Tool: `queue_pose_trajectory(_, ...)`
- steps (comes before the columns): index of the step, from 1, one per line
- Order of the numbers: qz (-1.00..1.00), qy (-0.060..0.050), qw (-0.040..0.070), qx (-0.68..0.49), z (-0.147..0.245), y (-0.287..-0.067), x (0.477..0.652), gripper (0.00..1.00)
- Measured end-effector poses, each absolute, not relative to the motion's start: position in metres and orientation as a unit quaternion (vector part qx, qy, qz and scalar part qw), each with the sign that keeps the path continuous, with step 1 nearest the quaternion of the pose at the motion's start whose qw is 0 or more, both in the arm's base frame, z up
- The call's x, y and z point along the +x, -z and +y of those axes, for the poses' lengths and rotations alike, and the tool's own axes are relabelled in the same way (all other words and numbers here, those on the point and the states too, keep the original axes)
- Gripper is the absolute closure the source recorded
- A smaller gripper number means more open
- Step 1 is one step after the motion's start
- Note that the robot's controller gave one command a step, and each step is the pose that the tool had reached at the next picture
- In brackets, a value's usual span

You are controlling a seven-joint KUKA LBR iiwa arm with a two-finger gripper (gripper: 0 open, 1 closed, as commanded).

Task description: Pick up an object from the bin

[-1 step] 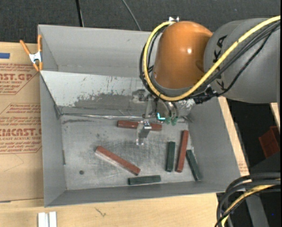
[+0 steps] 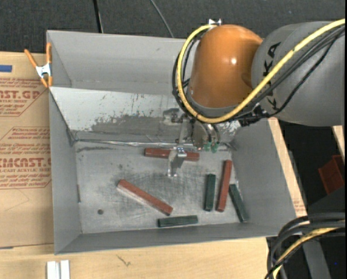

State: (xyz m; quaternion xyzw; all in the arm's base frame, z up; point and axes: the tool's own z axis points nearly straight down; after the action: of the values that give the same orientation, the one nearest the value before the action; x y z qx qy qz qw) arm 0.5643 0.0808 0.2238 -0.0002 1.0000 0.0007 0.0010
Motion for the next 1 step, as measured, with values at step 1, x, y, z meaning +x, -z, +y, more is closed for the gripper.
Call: queue_pose_trajectory(1, 1.0, -0.001, 0.003, -0.01, 0.0839, -0.1567, 0.5493, 0.0)
